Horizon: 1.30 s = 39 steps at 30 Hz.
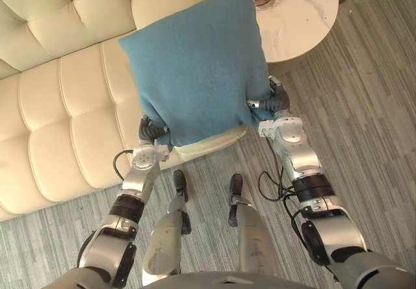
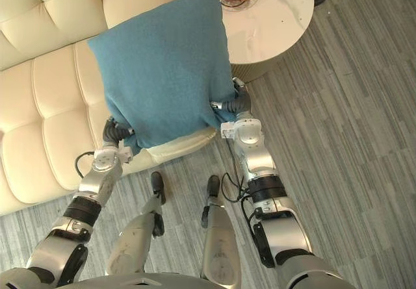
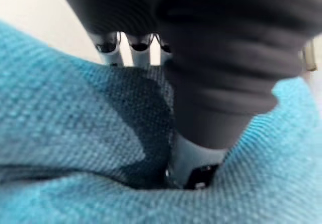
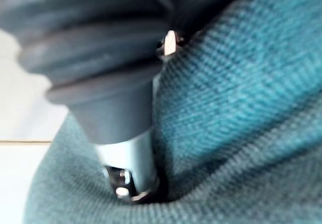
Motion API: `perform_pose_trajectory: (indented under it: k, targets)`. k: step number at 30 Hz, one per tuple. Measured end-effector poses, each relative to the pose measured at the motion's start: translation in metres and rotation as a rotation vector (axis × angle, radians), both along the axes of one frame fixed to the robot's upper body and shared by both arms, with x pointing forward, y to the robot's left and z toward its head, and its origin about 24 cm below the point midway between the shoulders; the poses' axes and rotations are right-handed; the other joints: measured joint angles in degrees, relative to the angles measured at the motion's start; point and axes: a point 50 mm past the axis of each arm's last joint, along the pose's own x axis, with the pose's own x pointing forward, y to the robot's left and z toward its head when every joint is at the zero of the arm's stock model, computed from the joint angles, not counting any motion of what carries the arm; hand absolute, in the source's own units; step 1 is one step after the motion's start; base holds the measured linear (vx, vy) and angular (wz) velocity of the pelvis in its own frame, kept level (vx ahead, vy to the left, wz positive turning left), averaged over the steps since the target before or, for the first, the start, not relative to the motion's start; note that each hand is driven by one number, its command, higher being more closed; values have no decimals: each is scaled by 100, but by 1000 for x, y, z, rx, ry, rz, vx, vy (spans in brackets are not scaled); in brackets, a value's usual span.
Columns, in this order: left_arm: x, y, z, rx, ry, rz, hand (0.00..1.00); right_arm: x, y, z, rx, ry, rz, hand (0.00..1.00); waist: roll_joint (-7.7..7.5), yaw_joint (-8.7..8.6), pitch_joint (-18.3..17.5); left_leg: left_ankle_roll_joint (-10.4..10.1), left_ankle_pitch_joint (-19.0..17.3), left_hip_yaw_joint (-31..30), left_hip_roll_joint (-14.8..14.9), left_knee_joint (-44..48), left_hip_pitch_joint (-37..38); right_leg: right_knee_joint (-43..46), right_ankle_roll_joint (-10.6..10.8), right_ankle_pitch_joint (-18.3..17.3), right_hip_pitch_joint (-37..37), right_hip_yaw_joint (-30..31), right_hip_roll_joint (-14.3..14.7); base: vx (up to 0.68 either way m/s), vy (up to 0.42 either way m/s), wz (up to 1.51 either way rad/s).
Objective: Pick up cushions and gather them together orderly.
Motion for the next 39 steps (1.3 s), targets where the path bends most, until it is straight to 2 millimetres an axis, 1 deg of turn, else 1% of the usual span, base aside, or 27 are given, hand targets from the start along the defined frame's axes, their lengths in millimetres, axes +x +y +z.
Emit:
perform_pose_trajectory:
  k: [1,3,6,10,11,13,14,15,18,20,22,23,25,26,27,28,30,31,34,37,39]
  targets:
    - [0,1,4,-4,-18,3,100,-2,0,-1,4,-3,3,100,0,14,0,-1,0,12,0,1,10,0,0,0,6,3,-1,38,-11,-1]
    - [-2,4,9,-10,-43,13,100,-7,4,-9,25,15,10,100,0,15,0,-14,-10,28,2,0,95,-3,0,-24,95,2,-3,42,-14,0]
    - [-2,4,9,-31,-41,12,100,-12,7,-19,59,38,20,100,-2,19,-2,-46,-52,58,3,0,226,-2,-6,-55,222,4,-10,42,-14,0]
    - [-7,3,10,-44,-55,7,100,-17,10,-24,57,40,36,100,-6,3,-4,-72,-98,67,6,-1,327,-6,0,-72,332,-4,-14,45,-18,1]
    - [-12,3,8,-46,-58,4,100,-23,12,-26,62,35,46,100,-6,8,-5,-76,-109,64,7,-1,396,-15,-1,-85,413,-16,-16,53,-18,2]
    - [-17,3,5,-47,-53,2,100,-27,13,-30,70,40,49,100,-8,3,-9,-78,-117,50,9,-1,476,-23,5,-107,510,-38,-18,48,-14,6]
    - [-21,3,0,-41,-42,3,100,-31,14,-36,81,54,49,100,-15,5,-14,-91,-139,46,9,-1,587,-27,5,-135,630,-46,-20,90,-27,6]
    - [-26,4,-7,-29,-23,3,100,-36,15,-46,92,85,47,100,-30,8,-40,-102,-174,33,8,-2,745,-39,20,-176,799,-59,-19,92,-26,5]
    - [-34,5,-12,-12,-12,1,100,-46,17,-58,115,119,48,100,-63,-2,-98,-117,-230,-27,14,-4,900,-85,23,-222,1007,-139,-15,63,-17,11]
    - [-40,6,-17,-14,0,1,100,-53,18,-66,129,140,52,100,-71,-44,-135,-118,-243,-102,14,-4,1009,-127,23,-252,1178,-196,-11,80,-15,21]
    - [-52,7,-30,-16,40,-12,100,-64,16,-83,153,198,41,100,-76,-78,-362,-90,-227,-226,18,-2,1158,-272,25,-266,1451,-311,4,118,-16,22]
    - [-55,7,-32,-16,49,-15,100,-65,16,-86,156,206,38,100,-79,-88,-386,-90,-228,-254,18,-2,1206,-296,27,-275,1522,-326,7,102,-14,19]
    - [-66,7,-42,-7,84,-21,100,-74,16,-93,172,227,33,100,-77,-97,-544,-119,-251,-371,20,-2,1364,-443,35,-284,1794,-411,27,92,-13,18]
    - [-68,8,-43,-4,84,-20,100,-76,16,-93,175,225,33,100,-77,-105,-545,-121,-253,-403,19,-5,1409,-476,35,-283,1873,-440,34,63,-8,25]
    - [-78,8,-44,-16,86,-20,100,-82,17,-95,188,225,34,100,-83,-125,-663,-121,-255,-480,23,-4,1453,-561,34,-282,1996,-513,52,42,-4,20]
    - [-82,9,-45,-20,87,-19,100,-84,18,-95,194,226,35,100,-85,-125,-722,-122,-255,-505,27,-3,1457,-592,35,-277,2022,-525,61,58,-7,21]
    - [-98,10,-47,-46,94,-1,100,-90,22,-102,221,244,44,100,-85,-122,-815,-143,-271,-589,39,-3,1660,-738,30,-263,2330,-609,93,58,-13,15]
    - [-105,11,-49,-64,101,15,100,-94,24,-106,226,261,51,100,-84,-93,-938,-156,-283,-605,49,-4,1709,-795,30,-263,2420,-632,109,26,-6,11]
    - [-118,15,-49,-92,104,49,100,-106,31,-106,238,259,95,100,-61,0,-1169,-168,-292,-664,67,-5,1757,-849,21,-259,2507,-661,155,4,0,6]
    - [-124,18,-49,-102,108,64,100,-109,34,-102,282,243,105,100,-50,12,-1269,-169,-291,-750,79,-19,1794,-945,-8,-233,2628,-727,191,-22,7,11]
    - [-129,18,-49,-108,108,70,100,-110,35,-100,288,231,114,100,-57,7,-1373,-211,-316,-851,79,-35,1857,-1044,-37,-217,2793,-815,206,-32,20,19]
